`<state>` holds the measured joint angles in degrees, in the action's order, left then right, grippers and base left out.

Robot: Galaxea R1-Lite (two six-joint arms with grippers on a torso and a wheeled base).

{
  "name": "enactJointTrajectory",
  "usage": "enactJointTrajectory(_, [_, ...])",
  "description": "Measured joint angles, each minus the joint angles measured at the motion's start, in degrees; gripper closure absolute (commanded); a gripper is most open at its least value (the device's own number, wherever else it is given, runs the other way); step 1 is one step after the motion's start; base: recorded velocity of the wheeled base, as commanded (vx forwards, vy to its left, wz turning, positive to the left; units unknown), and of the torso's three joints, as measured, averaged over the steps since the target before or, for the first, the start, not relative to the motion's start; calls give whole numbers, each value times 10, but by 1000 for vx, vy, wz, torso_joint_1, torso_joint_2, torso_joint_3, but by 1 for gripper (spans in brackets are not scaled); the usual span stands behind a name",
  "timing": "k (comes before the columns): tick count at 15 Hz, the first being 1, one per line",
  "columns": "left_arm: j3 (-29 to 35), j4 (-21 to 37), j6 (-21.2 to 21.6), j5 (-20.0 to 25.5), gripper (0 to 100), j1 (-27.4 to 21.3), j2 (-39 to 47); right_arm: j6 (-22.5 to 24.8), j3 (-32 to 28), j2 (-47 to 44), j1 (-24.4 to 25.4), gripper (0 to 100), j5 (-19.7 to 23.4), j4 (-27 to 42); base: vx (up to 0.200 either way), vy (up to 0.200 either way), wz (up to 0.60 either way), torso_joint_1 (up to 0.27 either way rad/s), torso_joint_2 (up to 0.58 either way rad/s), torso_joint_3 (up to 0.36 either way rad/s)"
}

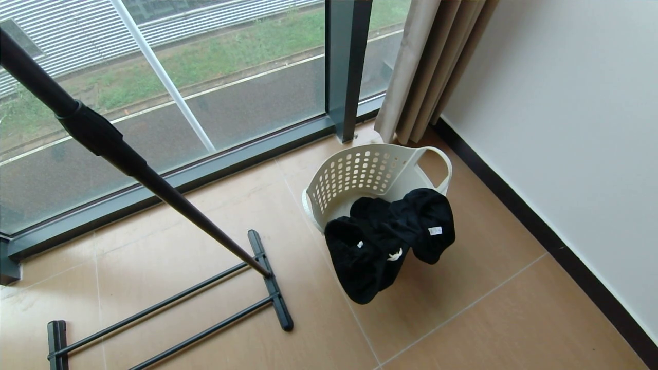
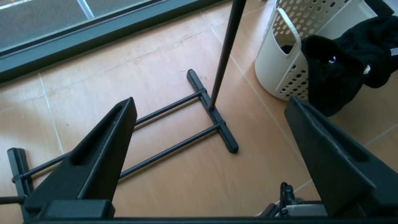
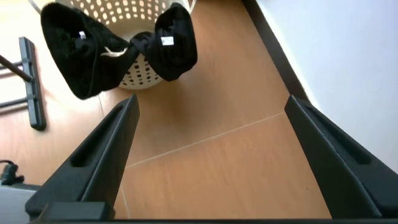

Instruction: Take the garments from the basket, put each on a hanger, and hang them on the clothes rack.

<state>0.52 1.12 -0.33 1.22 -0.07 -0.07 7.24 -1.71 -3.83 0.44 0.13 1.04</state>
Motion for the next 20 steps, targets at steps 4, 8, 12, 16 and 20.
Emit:
enactJointTrajectory(4, [0,0,0,0,0,0,0,67,-84,-180,31,0,11,-4,0,0,0,0,0,0])
enactJointTrajectory(8, [0,0,0,0,0,0,0,126,-227,-451,130,0,14,-5,0,0,0,0,0,0])
enactJointTrajectory(12, [0,0,0,0,0,0,0,167,-419,-727,222,0,15,-7,0,0,0,0,0,0])
enactJointTrajectory(16, [0,0,0,0,0,0,0,307,-598,-949,270,0,10,-7,0,0,0,0,0,0])
enactJointTrajectory(20, [0,0,0,0,0,0,0,440,-724,-1097,294,0,-43,-7,0,0,0,0,0,0])
